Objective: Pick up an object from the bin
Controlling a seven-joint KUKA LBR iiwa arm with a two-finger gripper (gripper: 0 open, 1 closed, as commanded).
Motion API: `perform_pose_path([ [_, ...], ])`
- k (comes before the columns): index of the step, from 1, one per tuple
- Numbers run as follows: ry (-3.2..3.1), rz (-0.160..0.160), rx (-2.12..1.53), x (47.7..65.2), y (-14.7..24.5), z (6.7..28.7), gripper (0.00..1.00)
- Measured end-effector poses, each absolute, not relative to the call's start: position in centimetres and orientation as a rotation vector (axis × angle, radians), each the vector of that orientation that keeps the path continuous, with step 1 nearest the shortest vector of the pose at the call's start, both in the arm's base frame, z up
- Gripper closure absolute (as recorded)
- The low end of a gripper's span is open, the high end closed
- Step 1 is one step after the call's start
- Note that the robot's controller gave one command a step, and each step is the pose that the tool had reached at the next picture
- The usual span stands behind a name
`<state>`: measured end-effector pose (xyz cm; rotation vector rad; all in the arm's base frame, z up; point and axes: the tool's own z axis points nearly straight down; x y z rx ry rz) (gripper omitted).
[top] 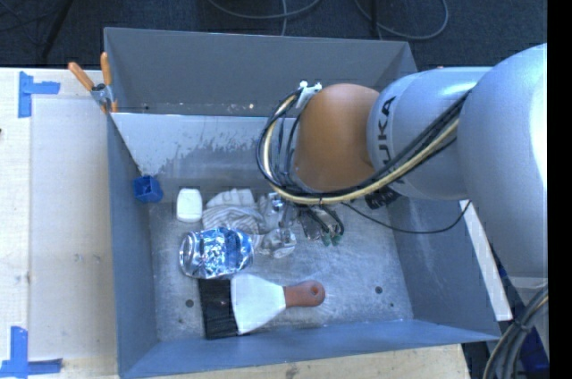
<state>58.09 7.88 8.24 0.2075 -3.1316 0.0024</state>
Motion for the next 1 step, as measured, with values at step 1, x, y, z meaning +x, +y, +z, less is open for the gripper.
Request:
perform_pose_path([
  [1,-3.132,0.002,0.207,58.09,7.88,8.24,1.0],
])
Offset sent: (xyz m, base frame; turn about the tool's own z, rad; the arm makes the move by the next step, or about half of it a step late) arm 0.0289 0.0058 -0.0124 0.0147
